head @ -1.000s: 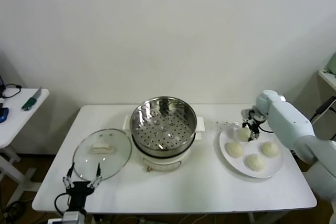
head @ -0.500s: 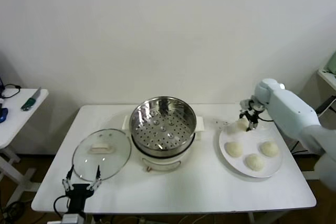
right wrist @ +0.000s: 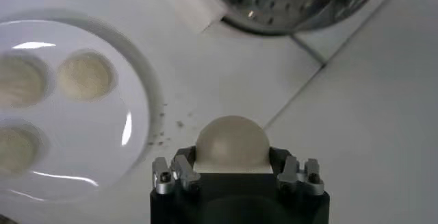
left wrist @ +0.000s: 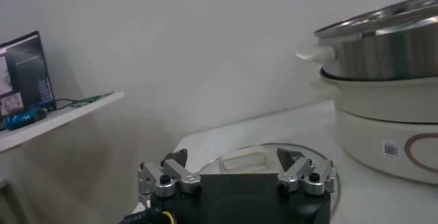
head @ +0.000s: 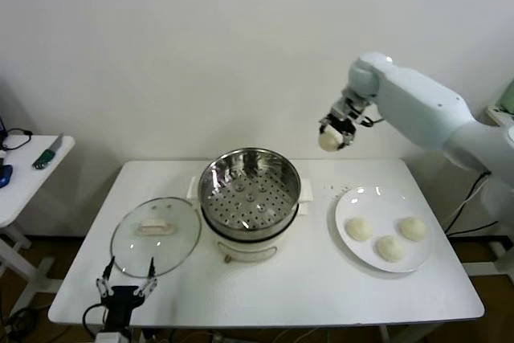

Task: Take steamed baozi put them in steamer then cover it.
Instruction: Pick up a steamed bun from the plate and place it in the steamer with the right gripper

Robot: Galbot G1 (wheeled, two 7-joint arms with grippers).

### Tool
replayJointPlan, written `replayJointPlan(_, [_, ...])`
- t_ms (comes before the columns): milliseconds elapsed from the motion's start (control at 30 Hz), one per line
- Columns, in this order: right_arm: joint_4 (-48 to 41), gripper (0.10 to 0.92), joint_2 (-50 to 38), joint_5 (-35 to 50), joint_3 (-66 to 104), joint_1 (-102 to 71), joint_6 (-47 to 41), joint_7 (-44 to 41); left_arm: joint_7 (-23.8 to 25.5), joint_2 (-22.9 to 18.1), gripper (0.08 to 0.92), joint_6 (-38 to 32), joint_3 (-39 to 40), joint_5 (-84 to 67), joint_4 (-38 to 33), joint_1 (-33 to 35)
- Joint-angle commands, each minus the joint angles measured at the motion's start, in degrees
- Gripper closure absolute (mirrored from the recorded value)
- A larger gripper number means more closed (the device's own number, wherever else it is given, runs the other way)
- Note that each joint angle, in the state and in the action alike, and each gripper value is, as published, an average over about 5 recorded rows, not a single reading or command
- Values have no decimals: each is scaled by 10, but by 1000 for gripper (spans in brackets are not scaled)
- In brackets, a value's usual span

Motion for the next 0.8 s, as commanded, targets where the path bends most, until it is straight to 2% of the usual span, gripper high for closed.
replayJointPlan(33, [53, 328, 112, 22, -68, 78, 79, -3, 0, 1, 177, 1, 0, -2, -3, 2])
replayJointPlan(433, [44, 327, 199, -221, 6, -40, 171, 45, -2, 9, 177, 1, -5, -11, -7, 15])
replayJointPlan(800, [25, 321, 212, -276, 17, -94, 176, 53, -4, 11, 177, 1, -8, -16, -4, 19])
